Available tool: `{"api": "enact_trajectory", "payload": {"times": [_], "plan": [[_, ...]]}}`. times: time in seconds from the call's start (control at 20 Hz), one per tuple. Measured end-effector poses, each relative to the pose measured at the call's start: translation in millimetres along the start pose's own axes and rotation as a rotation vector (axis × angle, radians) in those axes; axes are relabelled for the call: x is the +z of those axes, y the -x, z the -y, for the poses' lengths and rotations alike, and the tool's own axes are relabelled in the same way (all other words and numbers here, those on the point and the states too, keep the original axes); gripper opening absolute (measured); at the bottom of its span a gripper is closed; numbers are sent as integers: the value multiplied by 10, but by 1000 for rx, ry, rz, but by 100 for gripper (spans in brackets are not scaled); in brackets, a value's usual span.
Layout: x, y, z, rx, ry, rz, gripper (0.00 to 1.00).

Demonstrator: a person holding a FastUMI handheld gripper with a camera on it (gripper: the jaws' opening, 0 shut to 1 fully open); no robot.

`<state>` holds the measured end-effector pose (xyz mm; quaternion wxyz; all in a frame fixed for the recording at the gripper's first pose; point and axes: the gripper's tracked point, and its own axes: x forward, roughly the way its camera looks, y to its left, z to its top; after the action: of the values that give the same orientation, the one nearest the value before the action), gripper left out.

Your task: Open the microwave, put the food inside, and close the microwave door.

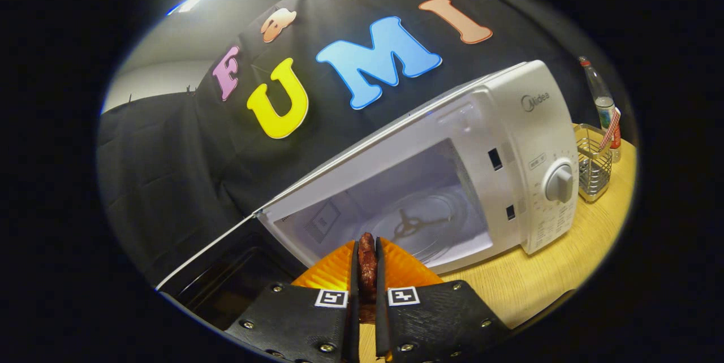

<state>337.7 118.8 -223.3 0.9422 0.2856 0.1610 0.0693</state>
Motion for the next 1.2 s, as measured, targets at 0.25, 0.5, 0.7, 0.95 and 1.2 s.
{"api": "enact_trajectory", "payload": {"times": [0.25,0.5,0.7,0.95,1.2], "plan": [[-16,-497,-16,-24,0,14,11],[155,-911,16,-64,28,93,11],[307,-1127,196,-125,85,197,11],[243,-1212,436,-212,193,221,20],[102,-1250,833,-327,196,150,46]]}}
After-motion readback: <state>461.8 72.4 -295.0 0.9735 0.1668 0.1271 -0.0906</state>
